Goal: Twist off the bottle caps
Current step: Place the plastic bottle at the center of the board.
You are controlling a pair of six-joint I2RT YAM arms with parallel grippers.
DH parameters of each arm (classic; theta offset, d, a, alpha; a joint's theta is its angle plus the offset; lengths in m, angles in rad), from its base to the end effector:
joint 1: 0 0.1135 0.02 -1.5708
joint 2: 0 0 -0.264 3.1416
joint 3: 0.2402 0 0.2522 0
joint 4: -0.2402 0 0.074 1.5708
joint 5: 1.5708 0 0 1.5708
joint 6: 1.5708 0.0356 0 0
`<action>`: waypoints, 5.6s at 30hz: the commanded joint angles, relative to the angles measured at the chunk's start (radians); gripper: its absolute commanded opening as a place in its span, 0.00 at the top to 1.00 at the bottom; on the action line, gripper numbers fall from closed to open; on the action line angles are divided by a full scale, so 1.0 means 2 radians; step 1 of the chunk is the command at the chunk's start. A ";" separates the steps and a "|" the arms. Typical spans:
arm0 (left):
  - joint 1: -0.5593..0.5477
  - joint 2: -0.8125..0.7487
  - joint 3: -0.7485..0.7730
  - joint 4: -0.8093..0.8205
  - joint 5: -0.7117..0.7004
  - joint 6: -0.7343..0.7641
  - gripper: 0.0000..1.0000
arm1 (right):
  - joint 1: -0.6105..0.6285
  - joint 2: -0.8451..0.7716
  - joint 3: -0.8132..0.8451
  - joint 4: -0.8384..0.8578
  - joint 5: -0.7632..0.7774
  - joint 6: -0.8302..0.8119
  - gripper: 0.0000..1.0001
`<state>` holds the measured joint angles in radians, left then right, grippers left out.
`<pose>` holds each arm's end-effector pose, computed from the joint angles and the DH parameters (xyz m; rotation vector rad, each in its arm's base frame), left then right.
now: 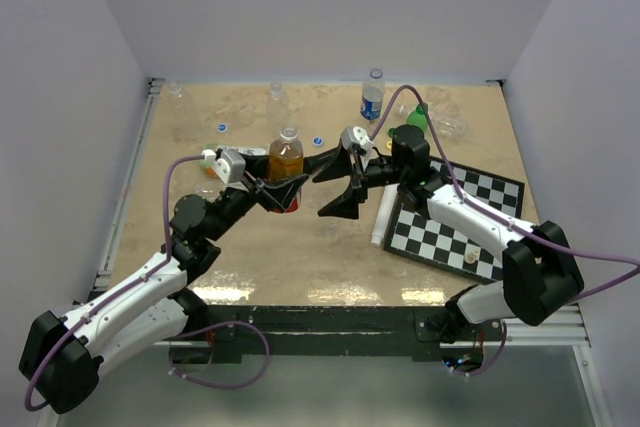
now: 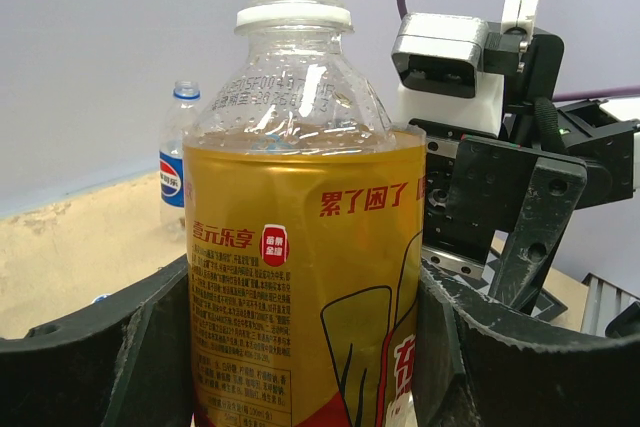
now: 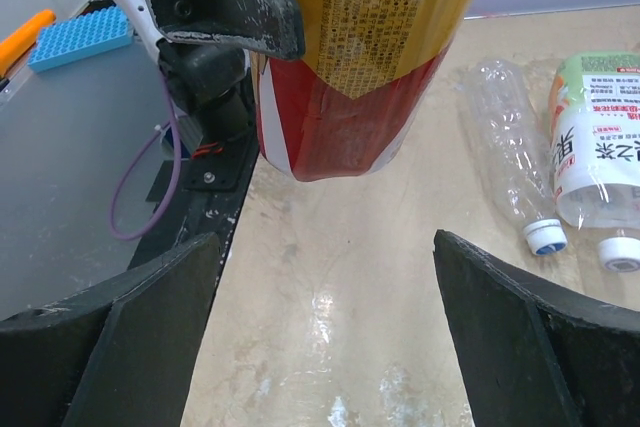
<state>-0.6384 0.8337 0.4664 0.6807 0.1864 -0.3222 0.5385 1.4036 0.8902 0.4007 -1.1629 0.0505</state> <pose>0.1538 -0.1223 0.3106 0.3726 1.2671 -0.9410 0.2463 0.1852 0.2959 -1.2709 1.2980 1.3915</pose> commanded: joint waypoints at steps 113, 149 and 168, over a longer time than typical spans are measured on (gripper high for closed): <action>-0.027 0.093 -0.006 0.161 -0.066 -0.087 0.48 | 0.048 0.042 -0.007 0.150 0.137 0.192 0.73; 0.079 0.107 0.324 -0.394 0.115 0.028 0.52 | 0.055 0.035 0.001 0.059 0.118 0.049 0.78; 0.078 0.073 0.308 -0.402 0.061 0.056 1.00 | 0.058 0.033 0.011 0.036 0.117 0.038 0.27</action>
<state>-0.4858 1.0389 1.0821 -0.1314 0.3954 -0.2646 0.6502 1.4933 0.8703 0.4782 -0.9092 0.1490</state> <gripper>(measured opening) 0.395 0.632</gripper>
